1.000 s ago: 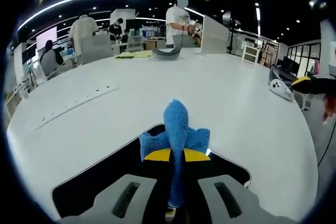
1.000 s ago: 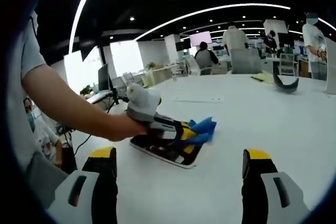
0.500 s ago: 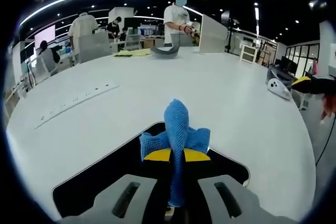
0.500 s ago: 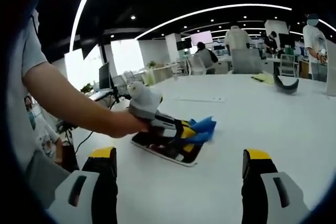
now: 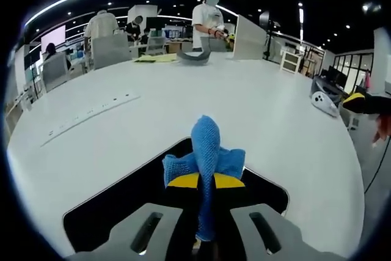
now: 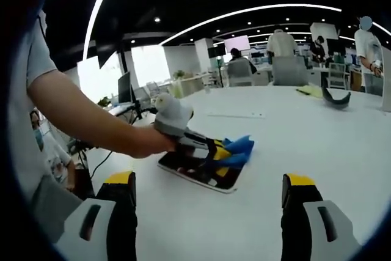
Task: Wipe the mirror surface with the cleaning cloth until all visible marks leave the cleaned area.
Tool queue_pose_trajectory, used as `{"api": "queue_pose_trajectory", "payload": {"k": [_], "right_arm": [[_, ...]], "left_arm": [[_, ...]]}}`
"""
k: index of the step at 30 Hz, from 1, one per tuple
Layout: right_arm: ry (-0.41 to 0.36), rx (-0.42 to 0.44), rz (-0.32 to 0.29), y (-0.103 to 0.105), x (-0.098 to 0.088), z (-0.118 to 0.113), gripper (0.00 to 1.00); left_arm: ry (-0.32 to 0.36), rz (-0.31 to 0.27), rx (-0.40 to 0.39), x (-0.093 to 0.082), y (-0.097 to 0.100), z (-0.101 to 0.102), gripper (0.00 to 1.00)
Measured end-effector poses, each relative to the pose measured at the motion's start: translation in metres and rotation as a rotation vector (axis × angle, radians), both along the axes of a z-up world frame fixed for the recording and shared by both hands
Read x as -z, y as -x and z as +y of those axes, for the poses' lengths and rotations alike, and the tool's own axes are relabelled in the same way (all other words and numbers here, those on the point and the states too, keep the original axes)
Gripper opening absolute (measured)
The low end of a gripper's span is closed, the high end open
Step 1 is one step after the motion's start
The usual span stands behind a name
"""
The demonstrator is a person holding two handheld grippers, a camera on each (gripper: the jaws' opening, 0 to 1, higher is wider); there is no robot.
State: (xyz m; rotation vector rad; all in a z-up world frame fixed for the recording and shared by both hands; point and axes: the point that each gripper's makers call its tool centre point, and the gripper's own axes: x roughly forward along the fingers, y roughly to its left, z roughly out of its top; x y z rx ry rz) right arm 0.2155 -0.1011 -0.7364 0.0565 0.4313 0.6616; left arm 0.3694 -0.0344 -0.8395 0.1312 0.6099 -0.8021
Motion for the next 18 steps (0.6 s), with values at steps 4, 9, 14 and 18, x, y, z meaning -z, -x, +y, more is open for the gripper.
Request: {"api": "queue_pose_trajectory", "payload": {"k": [4, 9, 14, 18], "right_arm": [[0.000, 0.002, 0.002, 0.003, 0.000, 0.002, 0.99], [0.003, 0.002, -0.001, 0.008, 0.000, 0.002, 0.99], [0.005, 0.007, 0.002, 0.009, 0.000, 0.001, 1.00], [0.007, 0.002, -0.002, 0.011, -0.002, 0.001, 1.00]], "left_arm": [[-0.003, 0.001, 0.002, -0.001, 0.003, 0.006, 0.04], [-0.001, 0.011, -0.001, 0.000, 0.003, 0.009, 0.04], [-0.006, 0.004, 0.004, 0.000, 0.004, 0.012, 0.04], [0.005, 0.004, -0.005, 0.000, 0.004, 0.013, 0.04]]}}
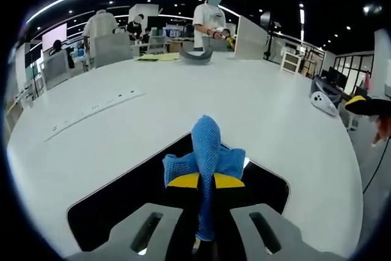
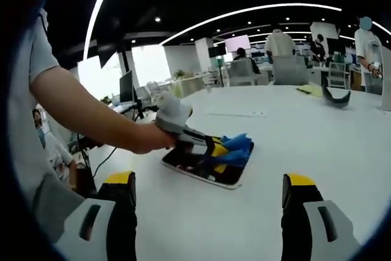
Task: Wipe the mirror surface with the cleaning cloth until all visible marks leave the cleaned area.
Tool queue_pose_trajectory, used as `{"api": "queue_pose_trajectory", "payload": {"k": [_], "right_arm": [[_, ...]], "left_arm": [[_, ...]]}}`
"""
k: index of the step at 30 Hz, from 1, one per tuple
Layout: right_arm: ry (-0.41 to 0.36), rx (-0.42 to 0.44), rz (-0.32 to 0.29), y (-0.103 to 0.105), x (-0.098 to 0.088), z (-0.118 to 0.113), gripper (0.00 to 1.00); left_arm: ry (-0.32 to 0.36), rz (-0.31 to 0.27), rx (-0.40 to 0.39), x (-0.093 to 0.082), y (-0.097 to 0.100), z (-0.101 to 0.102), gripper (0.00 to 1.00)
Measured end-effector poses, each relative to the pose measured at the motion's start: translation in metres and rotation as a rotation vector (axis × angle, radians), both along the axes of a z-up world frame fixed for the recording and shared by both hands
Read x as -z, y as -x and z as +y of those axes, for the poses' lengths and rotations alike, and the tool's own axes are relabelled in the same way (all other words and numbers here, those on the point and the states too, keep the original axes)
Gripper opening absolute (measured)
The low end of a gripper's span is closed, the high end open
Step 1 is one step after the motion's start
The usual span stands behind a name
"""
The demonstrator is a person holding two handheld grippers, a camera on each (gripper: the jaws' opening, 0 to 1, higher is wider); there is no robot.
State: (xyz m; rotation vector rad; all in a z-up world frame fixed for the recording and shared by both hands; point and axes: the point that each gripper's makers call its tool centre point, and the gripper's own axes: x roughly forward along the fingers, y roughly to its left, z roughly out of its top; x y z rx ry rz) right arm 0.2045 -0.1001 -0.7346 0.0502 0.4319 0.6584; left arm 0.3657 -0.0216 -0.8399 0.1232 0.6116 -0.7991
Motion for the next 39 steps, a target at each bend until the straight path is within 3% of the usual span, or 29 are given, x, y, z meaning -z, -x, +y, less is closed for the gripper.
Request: {"api": "queue_pose_trajectory", "payload": {"k": [39], "right_arm": [[0.011, 0.005, -0.007, 0.009, -0.006, 0.009, 0.99]], "left_arm": [[-0.008, 0.011, 0.025, 0.000, 0.010, 0.032, 0.04]]}}
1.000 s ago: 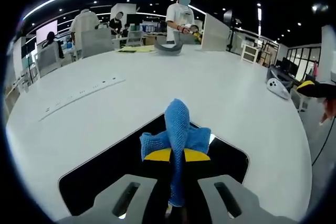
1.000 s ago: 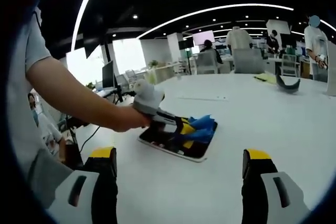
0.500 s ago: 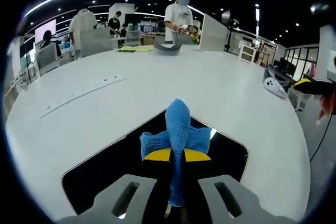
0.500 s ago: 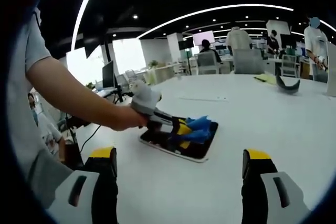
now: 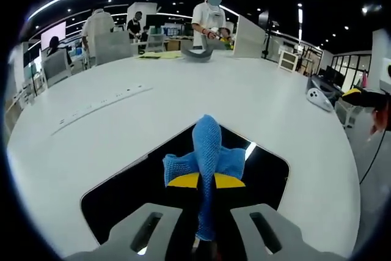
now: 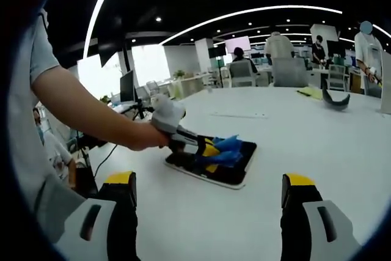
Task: Wipe the mirror surface with the cleaning cloth until all visible marks leave the cleaned area.
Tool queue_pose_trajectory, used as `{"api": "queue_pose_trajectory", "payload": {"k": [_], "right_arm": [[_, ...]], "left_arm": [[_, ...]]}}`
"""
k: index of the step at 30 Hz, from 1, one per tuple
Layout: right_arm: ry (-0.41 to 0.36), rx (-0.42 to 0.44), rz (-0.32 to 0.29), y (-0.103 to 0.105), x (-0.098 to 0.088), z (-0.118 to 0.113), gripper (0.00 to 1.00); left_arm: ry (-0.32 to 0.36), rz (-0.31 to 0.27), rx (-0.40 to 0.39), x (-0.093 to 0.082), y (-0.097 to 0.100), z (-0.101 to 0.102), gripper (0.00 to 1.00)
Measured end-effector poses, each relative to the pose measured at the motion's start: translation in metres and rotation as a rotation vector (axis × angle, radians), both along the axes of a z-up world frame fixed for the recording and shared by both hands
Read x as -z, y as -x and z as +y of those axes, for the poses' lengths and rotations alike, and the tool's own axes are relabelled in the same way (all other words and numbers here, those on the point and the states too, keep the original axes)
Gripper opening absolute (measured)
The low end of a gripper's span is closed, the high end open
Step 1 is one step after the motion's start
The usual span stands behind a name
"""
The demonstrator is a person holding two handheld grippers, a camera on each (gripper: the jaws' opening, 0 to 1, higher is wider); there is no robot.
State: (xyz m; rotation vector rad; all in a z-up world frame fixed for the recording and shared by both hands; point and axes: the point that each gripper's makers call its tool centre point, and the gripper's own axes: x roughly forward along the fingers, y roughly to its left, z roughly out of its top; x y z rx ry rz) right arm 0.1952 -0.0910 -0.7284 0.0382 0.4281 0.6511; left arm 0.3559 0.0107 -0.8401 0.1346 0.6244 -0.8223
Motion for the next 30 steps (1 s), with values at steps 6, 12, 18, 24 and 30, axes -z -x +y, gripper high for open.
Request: {"api": "queue_pose_trajectory", "payload": {"k": [6, 12, 18, 24, 30], "right_arm": [[0.002, 0.006, -0.007, 0.001, -0.002, 0.001, 0.99], [0.005, 0.006, -0.012, 0.002, -0.005, 0.005, 0.98], [0.009, 0.001, -0.019, 0.005, -0.007, 0.011, 0.98], [0.013, 0.002, -0.018, 0.007, -0.009, 0.013, 0.98], [0.020, 0.003, -0.028, 0.006, -0.013, 0.016, 0.97]], "left_arm": [[-0.012, -0.012, 0.011, 0.000, 0.002, 0.009, 0.04], [-0.021, -0.020, 0.010, 0.000, 0.006, 0.022, 0.05], [-0.042, -0.021, 0.036, 0.000, 0.007, 0.031, 0.05], [-0.046, -0.017, 0.033, 0.000, 0.007, 0.041, 0.05], [-0.051, -0.018, 0.031, 0.000, 0.008, 0.049, 0.05]]}}
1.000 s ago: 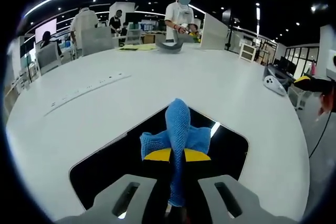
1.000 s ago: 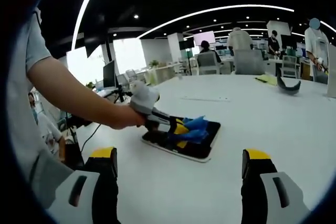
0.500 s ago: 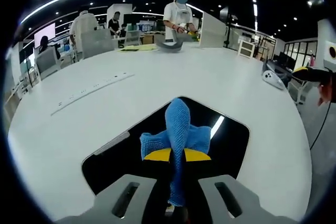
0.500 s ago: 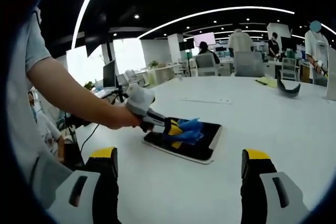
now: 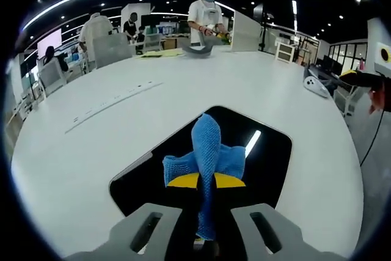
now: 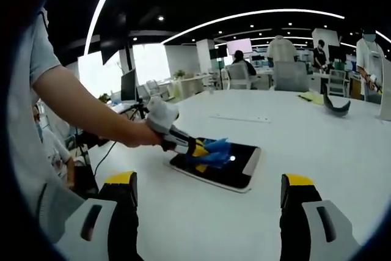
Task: Wipe the mirror surface with the cleaning cloth until all visible marks leave the cleaned area.
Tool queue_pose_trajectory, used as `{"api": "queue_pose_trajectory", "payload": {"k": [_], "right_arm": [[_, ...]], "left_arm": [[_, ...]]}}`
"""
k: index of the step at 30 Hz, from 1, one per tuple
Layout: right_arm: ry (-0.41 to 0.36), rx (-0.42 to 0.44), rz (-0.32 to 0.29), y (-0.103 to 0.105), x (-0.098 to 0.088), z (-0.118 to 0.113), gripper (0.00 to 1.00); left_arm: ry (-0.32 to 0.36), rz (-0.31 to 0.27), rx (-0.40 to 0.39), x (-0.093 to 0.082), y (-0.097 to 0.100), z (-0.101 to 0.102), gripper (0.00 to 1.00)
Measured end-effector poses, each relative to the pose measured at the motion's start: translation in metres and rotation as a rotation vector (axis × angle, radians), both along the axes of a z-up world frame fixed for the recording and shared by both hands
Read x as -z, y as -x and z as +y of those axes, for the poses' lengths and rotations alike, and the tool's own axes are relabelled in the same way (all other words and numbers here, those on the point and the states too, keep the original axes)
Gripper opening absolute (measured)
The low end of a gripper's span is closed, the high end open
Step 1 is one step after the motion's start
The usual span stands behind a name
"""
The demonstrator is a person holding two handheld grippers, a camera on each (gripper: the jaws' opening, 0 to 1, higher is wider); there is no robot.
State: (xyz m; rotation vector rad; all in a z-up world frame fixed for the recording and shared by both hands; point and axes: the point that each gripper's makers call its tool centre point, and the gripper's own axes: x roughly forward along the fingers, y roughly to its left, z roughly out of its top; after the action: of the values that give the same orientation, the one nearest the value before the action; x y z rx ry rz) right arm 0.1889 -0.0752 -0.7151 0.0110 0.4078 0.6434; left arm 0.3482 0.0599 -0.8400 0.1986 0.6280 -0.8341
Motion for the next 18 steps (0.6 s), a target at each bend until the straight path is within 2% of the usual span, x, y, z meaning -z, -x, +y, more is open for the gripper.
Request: {"api": "queue_pose_trajectory", "payload": {"k": [18], "right_arm": [[0.000, -0.010, -0.009, -0.001, -0.003, 0.012, 0.97]], "left_arm": [[-0.008, 0.012, -0.019, -0.001, 0.003, 0.021, 0.05]]}}
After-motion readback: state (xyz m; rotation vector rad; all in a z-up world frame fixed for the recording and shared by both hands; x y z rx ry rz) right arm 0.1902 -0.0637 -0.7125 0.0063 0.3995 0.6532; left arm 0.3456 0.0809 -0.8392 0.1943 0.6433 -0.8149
